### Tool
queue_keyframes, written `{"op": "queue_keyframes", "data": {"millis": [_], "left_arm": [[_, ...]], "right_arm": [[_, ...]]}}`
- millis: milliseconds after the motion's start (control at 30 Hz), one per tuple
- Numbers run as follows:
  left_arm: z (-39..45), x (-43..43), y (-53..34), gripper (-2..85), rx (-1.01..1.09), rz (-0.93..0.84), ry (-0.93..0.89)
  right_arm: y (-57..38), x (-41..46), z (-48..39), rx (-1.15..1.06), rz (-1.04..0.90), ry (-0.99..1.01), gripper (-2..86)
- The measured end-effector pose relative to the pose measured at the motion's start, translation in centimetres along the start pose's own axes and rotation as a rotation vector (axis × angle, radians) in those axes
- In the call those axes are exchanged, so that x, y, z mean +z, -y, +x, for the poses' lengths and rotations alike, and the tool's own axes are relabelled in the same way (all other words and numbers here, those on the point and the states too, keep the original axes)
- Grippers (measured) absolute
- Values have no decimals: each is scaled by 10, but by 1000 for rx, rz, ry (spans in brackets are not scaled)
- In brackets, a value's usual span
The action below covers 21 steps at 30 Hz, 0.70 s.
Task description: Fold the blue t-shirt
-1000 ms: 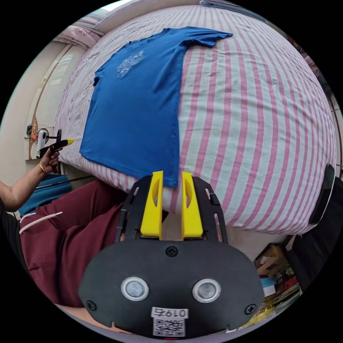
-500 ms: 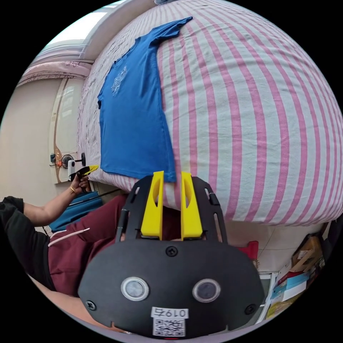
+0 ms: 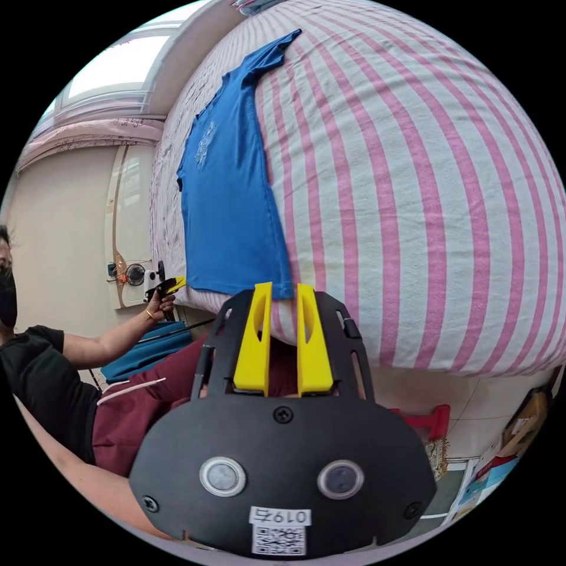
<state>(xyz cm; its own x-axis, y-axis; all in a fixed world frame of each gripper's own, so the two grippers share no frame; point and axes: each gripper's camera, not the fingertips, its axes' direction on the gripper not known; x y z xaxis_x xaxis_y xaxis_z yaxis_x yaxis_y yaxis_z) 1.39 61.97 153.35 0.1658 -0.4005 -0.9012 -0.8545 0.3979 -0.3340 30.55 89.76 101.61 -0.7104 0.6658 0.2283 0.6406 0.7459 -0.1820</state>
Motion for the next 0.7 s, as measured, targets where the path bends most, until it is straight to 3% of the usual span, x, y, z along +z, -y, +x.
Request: {"op": "queue_keyframes", "data": {"millis": [267,500,700], "left_arm": [[-6,23,6,52,2,-68,-63],[9,47,6,16,12,-87,-4],[22,58,-5,13,10,-115,19]], "right_arm": [[-5,7,17,-14,-7,91,75],[-8,30,12,-39,-69,27,5],[-26,47,12,-6,-64,6,-2]]}}
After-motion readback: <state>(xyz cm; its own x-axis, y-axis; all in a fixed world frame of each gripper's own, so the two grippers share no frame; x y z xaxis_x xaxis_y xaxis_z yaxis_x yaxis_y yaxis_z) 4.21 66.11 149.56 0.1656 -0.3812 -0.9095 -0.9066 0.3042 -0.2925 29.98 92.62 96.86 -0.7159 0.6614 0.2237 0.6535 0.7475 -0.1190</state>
